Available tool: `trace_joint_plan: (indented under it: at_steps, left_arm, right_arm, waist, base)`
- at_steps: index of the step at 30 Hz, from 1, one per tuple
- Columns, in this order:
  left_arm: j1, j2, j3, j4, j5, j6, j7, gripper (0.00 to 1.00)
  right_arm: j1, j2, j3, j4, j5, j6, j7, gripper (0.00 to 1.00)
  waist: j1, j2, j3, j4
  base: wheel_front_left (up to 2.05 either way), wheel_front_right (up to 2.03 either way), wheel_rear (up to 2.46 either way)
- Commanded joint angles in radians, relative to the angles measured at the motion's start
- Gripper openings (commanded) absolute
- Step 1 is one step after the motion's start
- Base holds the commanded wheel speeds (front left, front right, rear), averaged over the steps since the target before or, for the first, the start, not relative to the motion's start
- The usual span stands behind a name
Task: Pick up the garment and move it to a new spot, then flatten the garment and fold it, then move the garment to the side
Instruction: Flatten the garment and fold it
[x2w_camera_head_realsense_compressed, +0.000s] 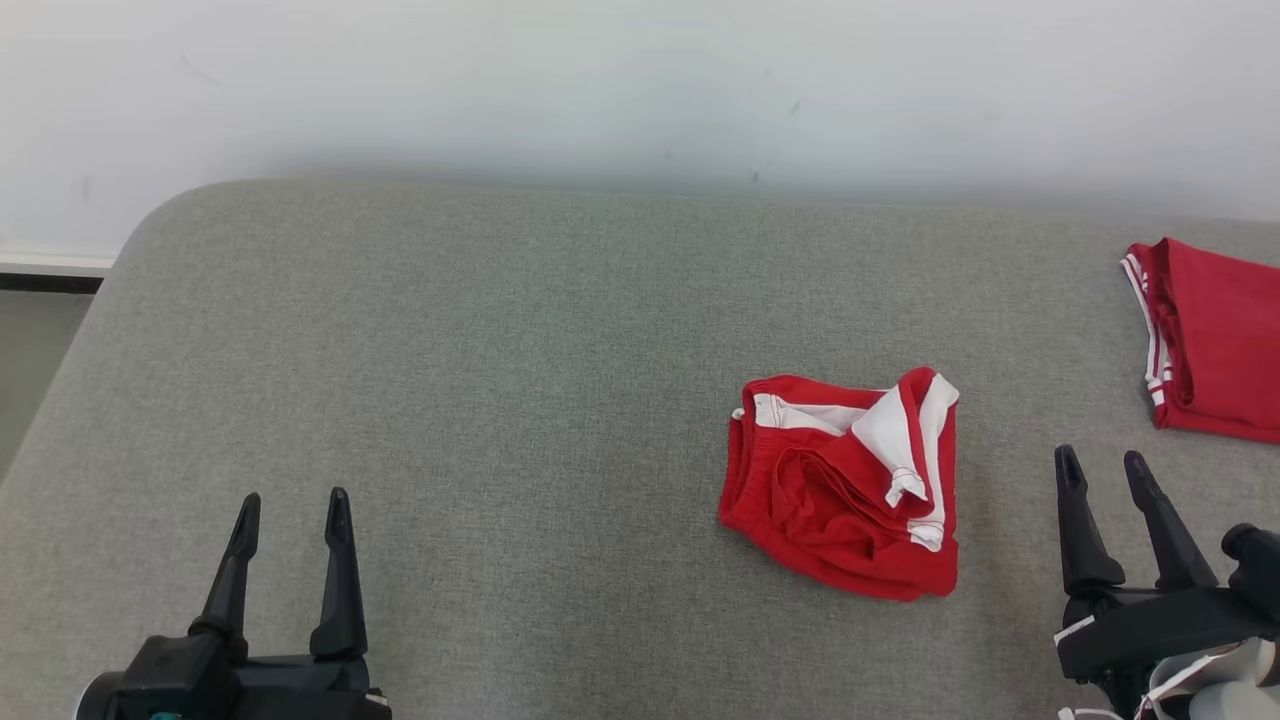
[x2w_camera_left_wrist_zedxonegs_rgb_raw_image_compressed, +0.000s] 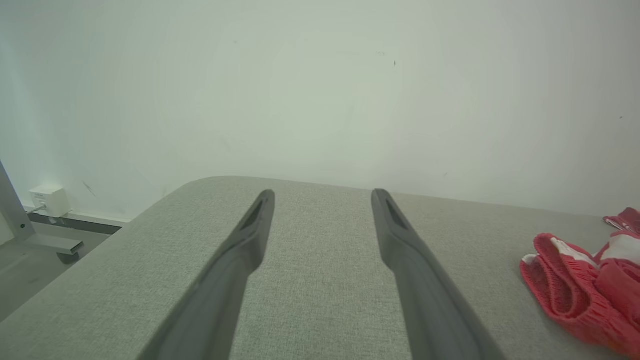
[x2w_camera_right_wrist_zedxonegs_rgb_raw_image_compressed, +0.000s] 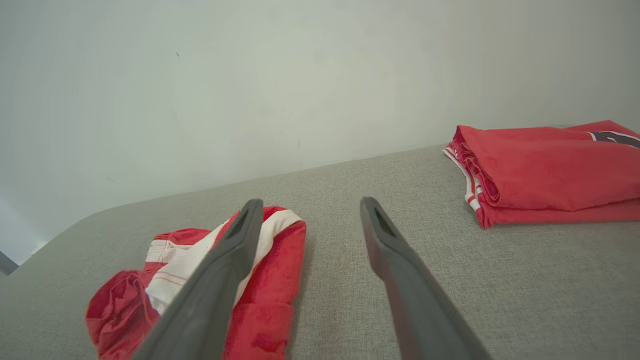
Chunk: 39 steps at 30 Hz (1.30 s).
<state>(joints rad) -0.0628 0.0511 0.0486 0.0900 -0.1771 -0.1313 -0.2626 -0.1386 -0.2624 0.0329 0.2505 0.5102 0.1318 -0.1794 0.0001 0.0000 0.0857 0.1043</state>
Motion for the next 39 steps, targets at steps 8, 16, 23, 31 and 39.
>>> trace_joint_plan:
  at_steps: [8,16,23,31,39]
  left_arm:
    - [0.0,-0.001,-0.01,0.004,0.01,0.002,-0.003,1.0]
    - [-0.002,-0.001,-0.021,0.009,0.008,0.002,-0.003,1.0]
    - [-0.01,-0.001,-0.026,0.01,0.006,0.002,-0.003,1.0]
    - [-0.02,-0.001,-0.026,0.002,0.0,0.002,-0.003,1.0]
    - [-0.031,-0.001,-0.032,0.005,-0.01,0.002,-0.003,1.0]
  right_arm:
    - [-0.011,0.014,-0.001,0.086,-0.042,-0.003,0.022,0.0]
    - [-0.096,0.01,0.056,0.259,-0.066,-0.003,0.009,0.0]
    - [-0.165,0.022,0.117,0.417,-0.074,-0.003,-0.004,0.0]
    - [-0.279,0.041,0.195,0.578,-0.056,-0.003,-0.043,0.0]
    - [-0.386,0.033,0.247,0.673,-0.045,-0.003,-0.056,0.0]
  waist:
    - [-0.0001,0.0,-0.009,0.002]
    - [-0.0001,0.0,-0.013,0.028]
    - [-0.0001,0.0,-0.005,0.056]
    - [-0.0001,0.0,0.021,0.087]
    - [-0.0001,0.0,0.034,0.108]
  base:
    - [0.0,0.0,0.0]
    - [0.0,0.0,0.0]
    - [0.0,0.0,0.0]
    - [0.0,0.0,0.0]
    - [0.0,0.0,0.0]
